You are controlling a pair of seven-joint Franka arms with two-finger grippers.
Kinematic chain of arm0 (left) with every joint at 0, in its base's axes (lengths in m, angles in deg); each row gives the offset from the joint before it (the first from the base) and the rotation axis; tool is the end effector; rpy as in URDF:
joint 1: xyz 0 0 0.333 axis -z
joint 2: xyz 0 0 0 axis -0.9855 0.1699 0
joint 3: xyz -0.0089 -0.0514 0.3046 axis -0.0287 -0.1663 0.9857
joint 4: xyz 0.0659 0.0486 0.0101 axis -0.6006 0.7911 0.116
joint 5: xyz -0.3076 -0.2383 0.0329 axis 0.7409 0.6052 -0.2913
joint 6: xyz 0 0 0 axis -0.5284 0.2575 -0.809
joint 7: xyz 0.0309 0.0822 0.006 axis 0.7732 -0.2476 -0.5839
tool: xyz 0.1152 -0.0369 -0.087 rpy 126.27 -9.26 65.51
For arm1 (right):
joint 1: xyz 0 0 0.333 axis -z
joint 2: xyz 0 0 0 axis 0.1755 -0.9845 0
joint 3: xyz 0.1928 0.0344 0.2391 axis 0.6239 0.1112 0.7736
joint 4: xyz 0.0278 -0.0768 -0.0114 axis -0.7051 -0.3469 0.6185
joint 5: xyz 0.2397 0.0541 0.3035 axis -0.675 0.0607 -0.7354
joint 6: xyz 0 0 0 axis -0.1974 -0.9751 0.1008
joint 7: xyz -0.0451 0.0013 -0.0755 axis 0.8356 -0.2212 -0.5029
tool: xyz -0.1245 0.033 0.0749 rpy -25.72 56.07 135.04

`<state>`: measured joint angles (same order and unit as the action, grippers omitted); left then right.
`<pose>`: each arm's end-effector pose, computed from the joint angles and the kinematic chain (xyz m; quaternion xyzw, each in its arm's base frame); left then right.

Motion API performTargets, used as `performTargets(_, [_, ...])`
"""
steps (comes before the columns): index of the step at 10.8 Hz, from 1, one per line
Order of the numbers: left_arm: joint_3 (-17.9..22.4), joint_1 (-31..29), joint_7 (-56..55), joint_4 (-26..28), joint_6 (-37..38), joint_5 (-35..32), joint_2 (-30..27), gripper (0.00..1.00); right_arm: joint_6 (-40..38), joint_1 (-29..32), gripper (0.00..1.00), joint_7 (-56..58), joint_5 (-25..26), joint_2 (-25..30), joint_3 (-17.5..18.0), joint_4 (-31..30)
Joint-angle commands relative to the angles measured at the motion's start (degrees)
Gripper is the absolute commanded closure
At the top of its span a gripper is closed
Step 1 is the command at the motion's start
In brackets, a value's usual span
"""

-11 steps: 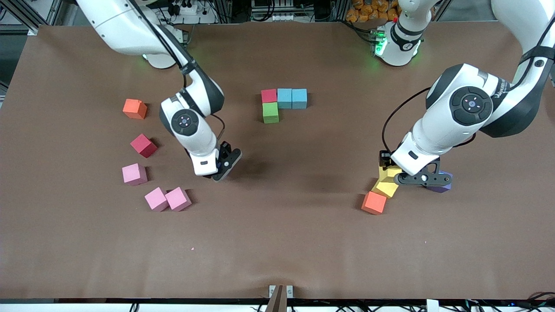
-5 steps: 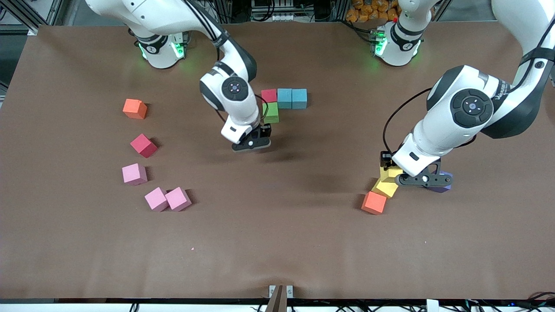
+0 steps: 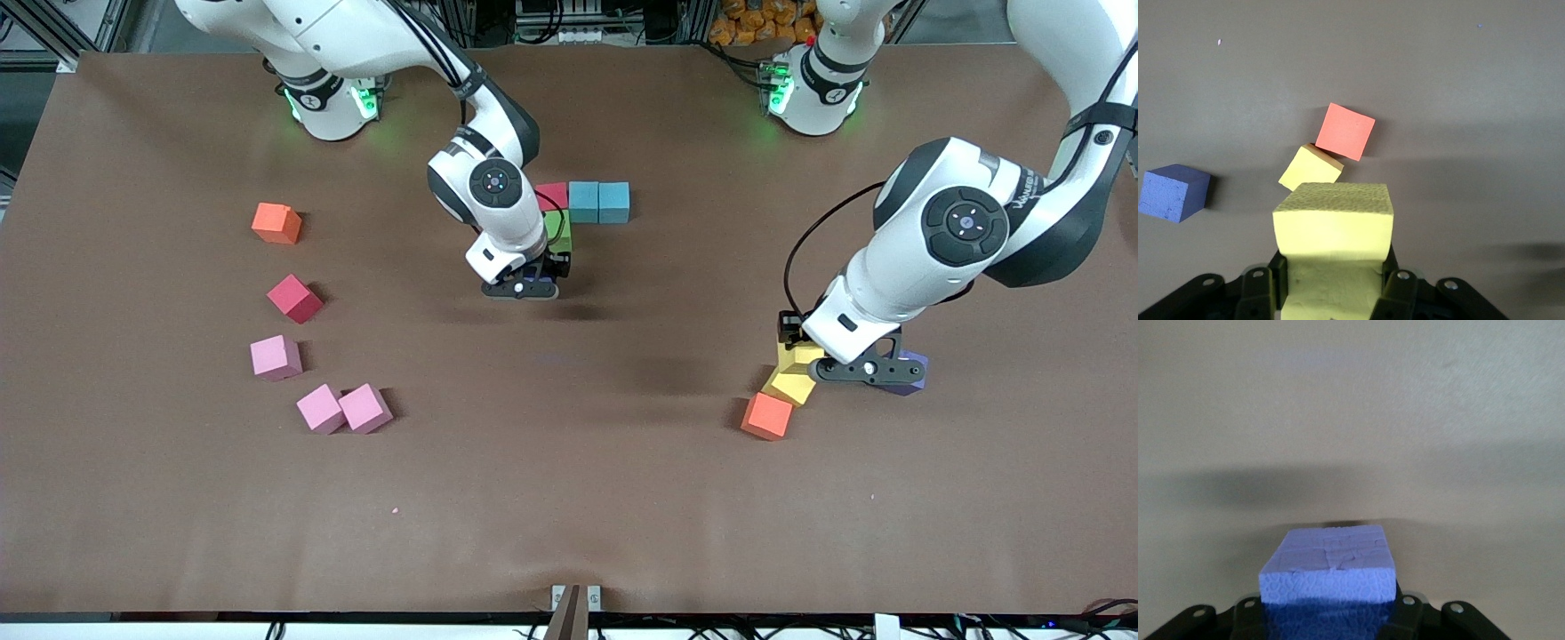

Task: Arrange 11 blocks into digit 3
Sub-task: 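Lower the blue block under the green block with the right gripper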

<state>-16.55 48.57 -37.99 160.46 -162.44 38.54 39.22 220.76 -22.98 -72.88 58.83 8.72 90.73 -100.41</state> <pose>0.6121 -0.1960 0.3827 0.9998 -0.0195 0.0008 0.0057 0.4308 0.4511 0.1709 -0.9979 0.0370 0.0257 0.0469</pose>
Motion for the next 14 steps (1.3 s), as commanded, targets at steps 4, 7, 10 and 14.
performTargets(4, [-0.1, -0.3, 0.7, 0.3, 0.7, 0.7, -0.2, 0.46, 2.4, -2.7, 0.70, -1.5, -1.1, -2.3, 0.3, 0.3])
performTargets(7, [-0.1, -0.3, 1.0, 0.0, 0.7, 0.7, -0.2, 0.46, 1.8, -3.3, 0.70, -3.0, -1.1, -2.3, 0.4, 0.1])
performTargets(10, [-0.1, -0.3, 1.8, 0.0, 0.6, 0.6, 0.3, 0.46, 1.7, -4.3, 0.70, -3.1, -1.1, -2.3, 0.3, 0.0])
performTargets(14, [-0.1, -0.2, 1.7, -0.1, 0.6, 0.7, 0.3, 0.46, 1.4, -5.0, 0.70, -2.9, -0.7, -2.3, 0.2, -0.3])
